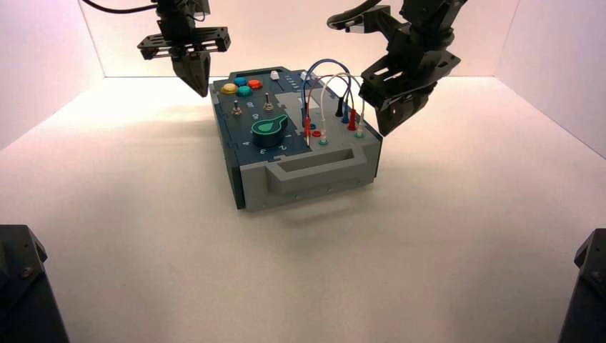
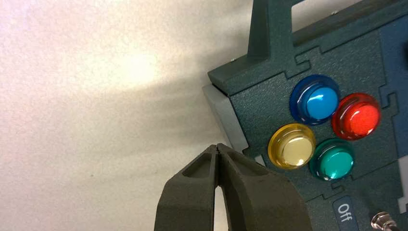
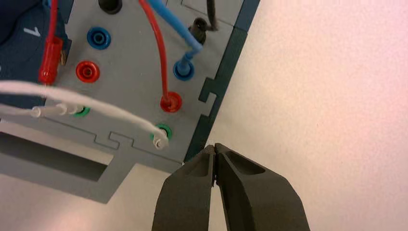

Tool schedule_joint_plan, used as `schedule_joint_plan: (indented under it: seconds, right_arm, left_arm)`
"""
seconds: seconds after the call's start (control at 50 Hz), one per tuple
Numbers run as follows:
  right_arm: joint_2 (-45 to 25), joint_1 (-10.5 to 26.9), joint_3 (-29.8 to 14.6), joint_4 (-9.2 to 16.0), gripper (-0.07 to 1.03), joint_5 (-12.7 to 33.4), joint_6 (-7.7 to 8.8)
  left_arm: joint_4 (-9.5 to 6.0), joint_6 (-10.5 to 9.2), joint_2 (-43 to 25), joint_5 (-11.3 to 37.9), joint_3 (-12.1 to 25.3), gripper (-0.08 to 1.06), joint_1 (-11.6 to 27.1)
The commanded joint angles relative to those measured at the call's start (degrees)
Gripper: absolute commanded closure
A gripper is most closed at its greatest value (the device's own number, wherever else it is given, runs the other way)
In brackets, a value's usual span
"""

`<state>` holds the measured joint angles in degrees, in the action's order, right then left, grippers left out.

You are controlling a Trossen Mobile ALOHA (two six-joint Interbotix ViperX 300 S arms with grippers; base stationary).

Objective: Rotate the box clockwise.

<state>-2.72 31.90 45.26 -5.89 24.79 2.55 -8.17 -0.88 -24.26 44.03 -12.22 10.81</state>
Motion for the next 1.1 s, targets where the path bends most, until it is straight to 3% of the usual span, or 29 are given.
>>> schedule_joint_plan:
  seconds: [0.02,1.1]
  right_arm:
    - [0.26,0.18,-1.49,0.53,0.98,-0.44,-0.09]
    - [-0.09,5.54,-2.64,5.71,0.98,2.55,-0.09]
  left_arm:
    - [0.0,0.09,1.67,-0.79,1.05,1.01,0.09]
    - [-0.09,0.09,-3.34,-2.02,8.0,1.01,3.16]
